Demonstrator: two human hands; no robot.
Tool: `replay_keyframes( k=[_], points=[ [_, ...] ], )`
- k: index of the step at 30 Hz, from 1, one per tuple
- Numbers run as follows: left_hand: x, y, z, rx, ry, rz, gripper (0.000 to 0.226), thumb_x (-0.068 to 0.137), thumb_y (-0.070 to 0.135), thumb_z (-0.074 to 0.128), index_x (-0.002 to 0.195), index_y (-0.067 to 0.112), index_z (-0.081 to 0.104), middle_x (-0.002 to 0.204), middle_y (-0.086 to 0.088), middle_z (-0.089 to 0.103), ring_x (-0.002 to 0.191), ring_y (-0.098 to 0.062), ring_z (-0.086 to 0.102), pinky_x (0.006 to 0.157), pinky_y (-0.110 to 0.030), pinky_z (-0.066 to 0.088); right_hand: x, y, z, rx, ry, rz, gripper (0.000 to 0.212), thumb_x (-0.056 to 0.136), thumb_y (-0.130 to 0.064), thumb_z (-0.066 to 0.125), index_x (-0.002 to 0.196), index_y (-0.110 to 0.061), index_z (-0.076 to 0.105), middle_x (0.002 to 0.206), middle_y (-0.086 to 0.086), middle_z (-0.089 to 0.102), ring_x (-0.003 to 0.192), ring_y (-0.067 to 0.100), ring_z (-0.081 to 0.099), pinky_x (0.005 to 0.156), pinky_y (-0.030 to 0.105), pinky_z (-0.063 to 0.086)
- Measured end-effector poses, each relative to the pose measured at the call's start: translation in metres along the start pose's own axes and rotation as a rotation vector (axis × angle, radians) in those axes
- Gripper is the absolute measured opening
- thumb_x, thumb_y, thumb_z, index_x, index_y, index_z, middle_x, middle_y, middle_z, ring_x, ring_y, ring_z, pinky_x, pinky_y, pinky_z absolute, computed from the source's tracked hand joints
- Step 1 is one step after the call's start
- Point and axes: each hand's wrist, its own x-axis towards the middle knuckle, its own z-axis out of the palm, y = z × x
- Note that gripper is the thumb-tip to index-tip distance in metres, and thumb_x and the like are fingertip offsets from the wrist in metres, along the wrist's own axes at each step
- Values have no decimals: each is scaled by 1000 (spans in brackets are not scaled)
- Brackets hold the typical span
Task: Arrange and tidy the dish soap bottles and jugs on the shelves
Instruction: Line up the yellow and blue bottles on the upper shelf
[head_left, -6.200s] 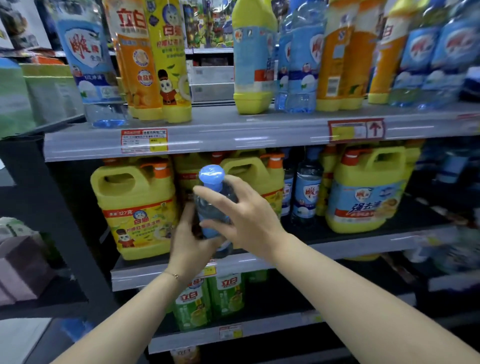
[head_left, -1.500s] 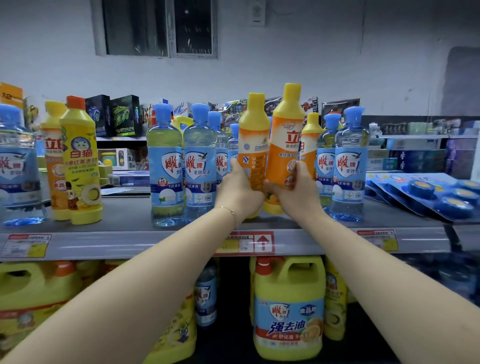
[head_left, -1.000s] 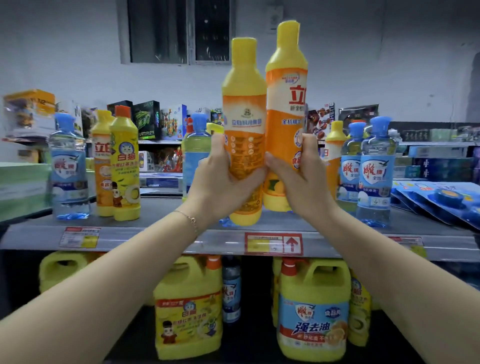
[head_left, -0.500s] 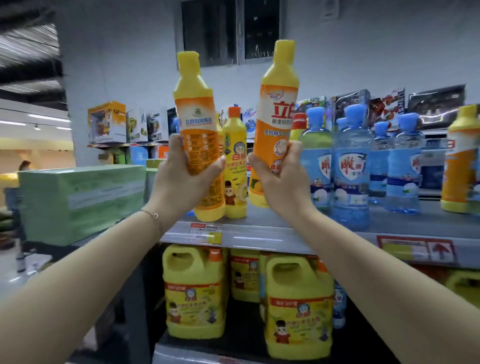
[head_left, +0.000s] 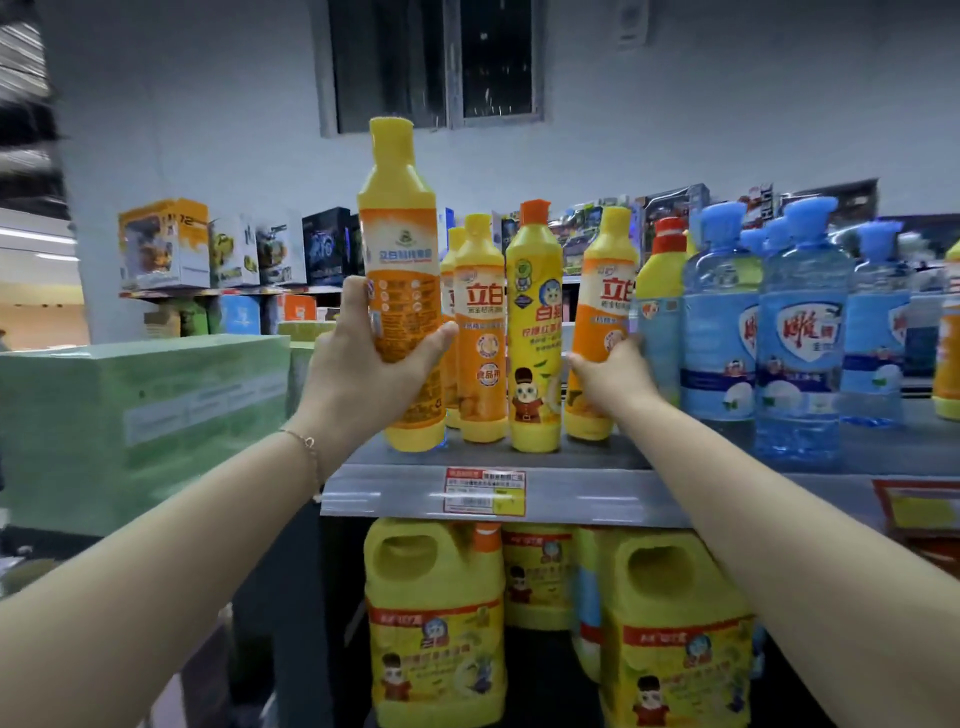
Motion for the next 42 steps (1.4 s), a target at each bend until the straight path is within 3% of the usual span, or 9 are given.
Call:
replay_keyframes(
  k=[10,17,21,24,29,35,38,40,42],
  points=[
    [7,8,45,108,-49,29,58,82,53,64,118,18,34,90,5,64,77,-18,65,66,-33,55,-1,-6,-5,-43,-158,32,61,92,-17,60,139,-12,22,136,10,45,123,29,47,91,38,45],
    [9,1,71,280,-80,17,76,82,57,61,131,5,35,107,-9,61,92,-27,64,67,-32,49,-8,4,-15,-137,-199,33,58,84,-22,71,133,-16,41,124,5,56,109,24,55,90,38,50],
    [11,-1,72,368,-101,73,87,81,60,57,138,0,29,116,-15,57,95,-30,64,73,-38,57,-40,2,-10,-244,113,-314,45,85,-28,69,119,-14,43,108,0,45,105,20,50,89,36,50],
    [9,-2,72,358,-97,86,84,83,56,56,137,2,23,110,-16,59,91,-34,65,68,-39,56,-57,-5,5,-308,108,-463,38,87,-33,65,111,-15,42,105,0,48,97,17,50,80,31,48],
    [12,-6,72,580,-101,139,86,87,62,44,140,1,14,104,-16,61,83,-33,67,56,-35,50,-54,-12,27,-512,-5,-235,47,88,-36,63,116,-11,35,114,9,56,102,30,58,77,39,51],
    [8,-6,66,634,-139,98,82,89,66,38,142,8,12,90,-8,61,76,-30,64,57,-34,43,-52,-12,37,-498,18,-126,50,85,-39,64,118,-10,39,116,10,57,105,32,58,83,43,52],
    [-1,-15,57,494,5,148,47,94,53,37,120,14,33,74,0,55,56,-17,52,50,-26,34,-49,-12,38,-430,-15,-72,55,82,-40,68,120,-10,42,118,11,55,106,32,56,87,46,51],
    [-2,-25,48,295,168,107,30,93,36,48,109,13,37,88,-2,54,69,-20,53,55,-28,36,-49,-13,38,-427,-20,-68,53,82,-37,67,120,-10,42,119,11,53,107,32,55,87,46,52],
    [3,-39,40,228,227,-16,44,88,33,59,118,10,37,112,-7,48,100,-24,50,75,-37,43,-51,-14,41,-408,-6,-61,52,84,-32,66,122,-8,41,121,12,51,108,32,54,87,44,51]
  ],
)
